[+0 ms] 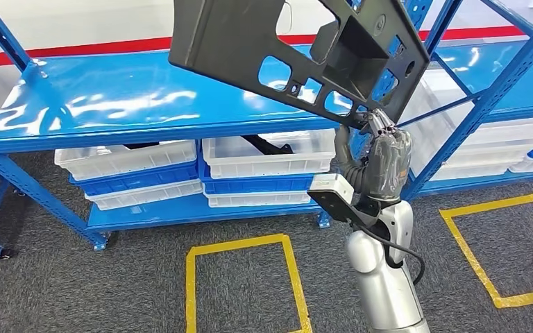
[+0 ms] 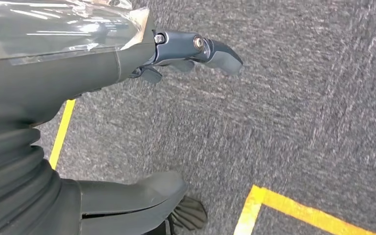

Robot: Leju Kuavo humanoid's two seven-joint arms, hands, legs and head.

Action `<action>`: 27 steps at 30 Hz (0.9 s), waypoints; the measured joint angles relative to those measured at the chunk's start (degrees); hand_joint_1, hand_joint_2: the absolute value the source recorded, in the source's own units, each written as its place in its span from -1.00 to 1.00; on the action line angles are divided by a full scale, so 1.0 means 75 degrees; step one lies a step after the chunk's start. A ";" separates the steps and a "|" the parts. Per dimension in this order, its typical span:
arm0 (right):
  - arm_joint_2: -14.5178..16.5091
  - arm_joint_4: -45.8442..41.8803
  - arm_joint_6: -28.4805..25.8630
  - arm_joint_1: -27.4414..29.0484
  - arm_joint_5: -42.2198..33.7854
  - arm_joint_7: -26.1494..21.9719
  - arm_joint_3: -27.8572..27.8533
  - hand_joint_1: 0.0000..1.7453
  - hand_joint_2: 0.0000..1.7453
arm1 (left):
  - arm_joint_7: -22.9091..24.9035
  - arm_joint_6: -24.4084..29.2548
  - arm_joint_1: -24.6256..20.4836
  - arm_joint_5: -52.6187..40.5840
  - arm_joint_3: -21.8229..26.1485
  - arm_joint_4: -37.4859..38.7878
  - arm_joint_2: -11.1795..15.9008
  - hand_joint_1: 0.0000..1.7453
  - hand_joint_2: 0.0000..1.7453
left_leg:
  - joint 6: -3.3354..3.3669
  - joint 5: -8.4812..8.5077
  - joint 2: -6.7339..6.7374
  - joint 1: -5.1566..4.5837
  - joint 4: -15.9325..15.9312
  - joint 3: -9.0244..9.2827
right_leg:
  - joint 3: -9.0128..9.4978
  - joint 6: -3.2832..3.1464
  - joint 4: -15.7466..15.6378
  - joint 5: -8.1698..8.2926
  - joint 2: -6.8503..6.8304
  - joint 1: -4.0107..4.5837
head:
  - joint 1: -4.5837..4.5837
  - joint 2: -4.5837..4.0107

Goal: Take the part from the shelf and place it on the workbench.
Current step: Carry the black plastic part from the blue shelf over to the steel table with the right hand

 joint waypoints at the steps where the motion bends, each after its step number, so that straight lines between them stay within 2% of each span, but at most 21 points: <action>1: 0.0000 -0.0055 0.0122 0.0041 -0.0205 -0.0081 -0.0030 1.00 1.00 | -0.0007 -0.0003 -0.0002 0.0002 0.0007 -0.0001 0.0005 -1.00 1.00 | 0.0073 0.0053 0.0012 -0.0001 -0.0010 -0.0051 | -0.0170 -0.0033 0.0369 -0.0230 0.0000 -0.0007 | 0.0005 0.0000; 3: 0.0004 -0.0142 0.0372 0.0146 -0.0581 -0.0225 -0.0100 1.00 1.00 | -0.0015 -0.0015 -0.0004 0.0022 0.0034 -0.0001 0.0017 -1.00 1.00 | 0.0160 0.0151 0.0024 -0.0041 -0.0005 -0.0179 | -0.0582 -0.0095 0.1433 -0.0760 0.0001 -0.0001 | 0.0010 0.0000; 4: 0.0008 -0.0171 0.0500 0.0204 -0.0737 -0.0280 -0.0136 1.00 1.00 | -0.0015 -0.0022 -0.0003 0.0037 0.0059 -0.0001 0.0020 -1.00 1.00 | 0.0177 0.0199 0.0025 -0.0063 -0.0004 -0.0243 | -0.0702 -0.0094 0.1833 -0.0924 0.0002 0.0002 | 0.0011 0.0000; 5: 0.0015 -0.0187 0.0622 0.0254 -0.0878 -0.0324 -0.0165 1.00 1.00 | -0.0015 -0.0028 -0.0003 0.0053 0.0087 -0.0001 0.0020 -1.00 1.00 | 0.0184 0.0247 0.0025 -0.0082 -0.0002 -0.0302 | -0.0691 -0.0073 0.1974 -0.0983 0.0001 0.0008 | 0.0010 0.0000; 6: 0.0031 -0.0196 0.0748 0.0284 -0.1016 -0.0367 -0.0188 1.00 1.00 | -0.0012 -0.0031 -0.0003 0.0076 0.0120 -0.0001 0.0020 -1.00 1.00 | 0.0181 0.0296 0.0024 -0.0096 0.0000 -0.0353 | -0.0509 -0.0041 0.1770 -0.0921 0.0001 0.0015 | 0.0010 0.0000; 7: 0.0052 -0.0199 0.0859 0.0289 -0.1133 -0.0407 -0.0206 1.00 1.00 | -0.0005 -0.0030 -0.0006 0.0101 0.0158 -0.0001 0.0019 -1.00 1.00 | 0.0168 0.0343 0.0023 -0.0106 0.0001 -0.0398 | -0.0174 -0.0010 0.1266 -0.0776 0.0001 0.0028 | 0.0010 0.0000; 9: 0.0115 -0.0194 0.1012 0.0233 -0.1287 -0.0482 -0.0229 1.00 1.00 | 0.0020 -0.0019 -0.0018 0.0144 0.0234 -0.0001 0.0018 -1.00 1.00 | 0.0113 0.0438 0.0025 -0.0134 0.0008 -0.0472 | 0.0534 -0.0011 0.0096 -0.0488 0.0000 0.0077 | 0.0005 0.0000; 10: 0.0144 -0.0185 0.1052 0.0191 -0.1318 -0.0508 -0.0235 1.00 1.00 | 0.0036 -0.0011 -0.0024 0.0154 0.0275 -0.0001 0.0017 -1.00 1.00 | 0.0073 0.0484 0.0028 -0.0146 0.0013 -0.0503 | 0.0726 -0.0037 -0.0254 -0.0392 0.0000 0.0106 | 0.0004 0.0000; 12: 0.0185 -0.0148 0.1115 0.0130 -0.1349 -0.0529 -0.0250 1.00 1.00 | 0.0060 0.0003 -0.0029 0.0168 0.0342 -0.0001 0.0016 -1.00 1.00 | -0.0018 0.0579 0.0034 -0.0153 0.0012 -0.0543 | 0.0732 -0.0116 -0.0368 -0.0295 -0.0001 0.0156 | 0.0000 0.0000; 13: 0.0203 -0.0125 0.1136 0.0113 -0.1361 -0.0531 -0.0261 1.00 1.00 | 0.0068 0.0009 -0.0028 0.0173 0.0368 -0.0001 0.0019 -1.00 1.00 | -0.0063 0.0615 0.0032 -0.0140 0.0012 -0.0565 | 0.0694 -0.0164 -0.0368 -0.0240 -0.0006 0.0135 | 0.0003 0.0000; 14: 0.0227 -0.0101 0.1150 0.0095 -0.1368 -0.0531 -0.0271 1.00 1.00 | 0.0072 0.0014 -0.0026 0.0175 0.0388 -0.0001 0.0020 -1.00 1.00 | -0.0110 0.0562 0.0026 -0.0124 0.0057 -0.0608 | 0.0658 -0.0213 -0.0376 -0.0170 -0.0016 0.0113 | 0.0002 0.0000; 15: 0.0256 -0.0079 0.1154 0.0074 -0.1379 -0.0531 -0.0280 1.00 1.00 | 0.0074 0.0020 -0.0025 0.0175 0.0404 -0.0001 0.0021 -1.00 1.00 | -0.0151 0.0393 0.0020 -0.0108 0.0206 -0.0686 | 0.0609 -0.0274 -0.0385 -0.0089 -0.0027 0.0085 | -0.0007 0.0000; 17: 0.0307 -0.0042 0.1178 0.0035 -0.1406 -0.0533 -0.0294 1.00 1.00 | 0.0076 0.0038 -0.0025 0.0176 0.0443 -0.0001 0.0027 -1.00 1.00 | -0.0227 -0.0260 0.0012 -0.0078 0.0953 -0.0963 | 0.0456 -0.0356 -0.0387 0.0075 -0.0045 0.0063 | -0.0031 0.0000; 18: 0.0322 -0.0022 0.1202 0.0028 -0.1432 -0.0533 -0.0302 1.00 1.00 | 0.0078 0.0050 -0.0027 0.0176 0.0460 -0.0001 0.0031 -1.00 1.00 | -0.0259 -0.0602 0.0013 -0.0069 0.1463 -0.1109 | 0.0354 -0.0379 -0.0375 0.0148 -0.0048 0.0069 | -0.0040 0.0000; 19: 0.0328 0.0002 0.1239 0.0025 -0.1466 -0.0533 -0.0310 1.00 1.00 | 0.0084 0.0061 -0.0027 0.0176 0.0475 -0.0001 0.0035 -1.00 1.00 | -0.0287 -0.0840 0.0013 -0.0065 0.1890 -0.1193 | 0.0248 -0.0376 -0.0361 0.0219 -0.0050 0.0075 | -0.0042 0.0000; 20: 0.0331 0.0031 0.1275 0.0021 -0.1510 -0.0534 -0.0318 1.00 1.00 | 0.0090 0.0069 -0.0028 0.0176 0.0487 -0.0001 0.0036 -1.00 1.00 | -0.0307 -0.0945 0.0014 -0.0060 0.2100 -0.1164 | 0.0144 -0.0366 -0.0341 0.0286 -0.0051 0.0079 | -0.0042 0.0000; 21: 0.0331 0.0066 0.1315 0.0010 -0.1575 -0.0539 -0.0327 1.00 1.00 | 0.0095 0.0074 -0.0030 0.0170 0.0499 -0.0002 0.0036 -1.00 1.00 | -0.0314 -0.0911 0.0015 -0.0053 0.1999 -0.0976 | 0.0043 -0.0348 -0.0315 0.0347 -0.0050 0.0078 | -0.0042 0.0000; 23: 0.0329 0.0129 0.1373 -0.0038 -0.1710 -0.0564 -0.0353 1.00 1.00 | 0.0098 0.0084 -0.0049 0.0150 0.0529 -0.0019 0.0042 -1.00 1.00 | -0.0301 -0.0646 0.0013 -0.0029 0.1008 -0.0215 | -0.0129 -0.0286 -0.0244 0.0449 -0.0045 0.0071 | -0.0044 0.0000; 24: 0.0328 0.0151 0.1395 -0.0070 -0.1774 -0.0581 -0.0372 1.00 1.00 | 0.0099 0.0087 -0.0068 0.0138 0.0542 -0.0030 0.0044 -1.00 1.00 | -0.0266 -0.0530 -0.0001 -0.0038 0.0511 0.0112 | -0.0198 -0.0240 -0.0210 0.0496 -0.0047 0.0090 | -0.0043 0.0000; 25: 0.0326 0.0165 0.1408 -0.0097 -0.1818 -0.0598 -0.0391 1.00 1.00 | 0.0099 0.0090 -0.0085 0.0129 0.0550 -0.0040 0.0047 -1.00 1.00 | -0.0223 -0.0463 -0.0016 -0.0050 0.0166 0.0319 | -0.0248 -0.0195 -0.0183 0.0535 -0.0051 0.0107 | -0.0035 0.0000; 27: 0.0326 0.0186 0.1425 -0.0127 -0.1876 -0.0635 -0.0422 1.00 1.00 | 0.0110 0.0093 -0.0101 0.0114 0.0554 -0.0048 0.0050 -1.00 1.00 | -0.0090 -0.0388 -0.0038 -0.0116 0.0053 0.0332 | -0.0301 -0.0090 -0.0184 0.0641 -0.0060 0.0130 | -0.0021 0.0000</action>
